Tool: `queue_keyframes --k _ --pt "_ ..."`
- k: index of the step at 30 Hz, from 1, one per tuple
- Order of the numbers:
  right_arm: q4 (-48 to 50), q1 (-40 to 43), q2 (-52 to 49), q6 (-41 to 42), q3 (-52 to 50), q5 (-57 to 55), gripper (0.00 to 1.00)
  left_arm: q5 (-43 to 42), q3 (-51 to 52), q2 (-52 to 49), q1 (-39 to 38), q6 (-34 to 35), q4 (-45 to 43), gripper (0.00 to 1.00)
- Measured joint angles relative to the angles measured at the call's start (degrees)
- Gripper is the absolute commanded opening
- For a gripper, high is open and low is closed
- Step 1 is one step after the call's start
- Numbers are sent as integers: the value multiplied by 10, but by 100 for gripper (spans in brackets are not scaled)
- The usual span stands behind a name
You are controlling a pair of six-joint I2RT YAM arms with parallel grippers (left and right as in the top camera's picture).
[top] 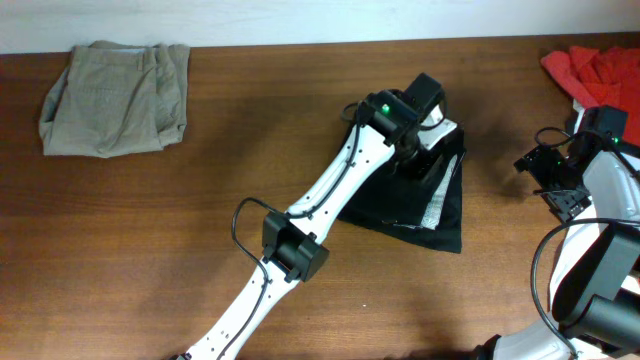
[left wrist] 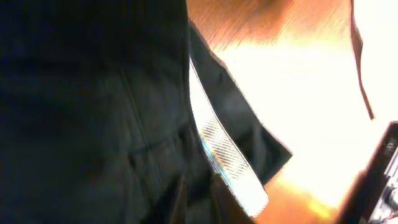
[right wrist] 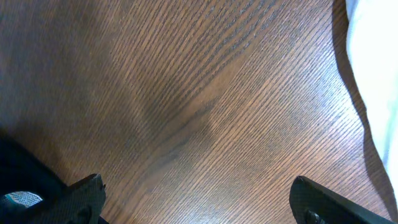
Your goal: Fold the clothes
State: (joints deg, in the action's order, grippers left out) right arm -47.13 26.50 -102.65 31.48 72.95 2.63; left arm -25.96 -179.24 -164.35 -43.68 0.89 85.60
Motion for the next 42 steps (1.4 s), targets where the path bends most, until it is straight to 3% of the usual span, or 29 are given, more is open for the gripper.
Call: queue_keyframes --k 4,11,20,31,33,34,36,40,42 --pt "0 0 0 0 0 0 99 5 6 0 2 1 -108 33" --pt "0 0 0 0 0 0 99 8 61 0 2 2 -205 33" --pt "0 0 0 0 0 0 99 -21 148 -7 2 2 -342 40" --pt "0 0 0 0 0 0 99 -37 155 -32 4 2 -345 46" --pt "0 0 0 0 0 0 99 -45 148 -32 8 2 -335 57" --pt "0 0 0 0 0 0 99 -48 141 -32 12 3 -325 68" --pt "0 0 0 0 0 0 99 -50 126 -27 23 4 -303 72" --pt "0 0 0 0 0 0 99 -48 113 38 58 1 -209 72" --pt "0 0 0 1 0 0 99 -40 104 84 75 -2 -132 66"
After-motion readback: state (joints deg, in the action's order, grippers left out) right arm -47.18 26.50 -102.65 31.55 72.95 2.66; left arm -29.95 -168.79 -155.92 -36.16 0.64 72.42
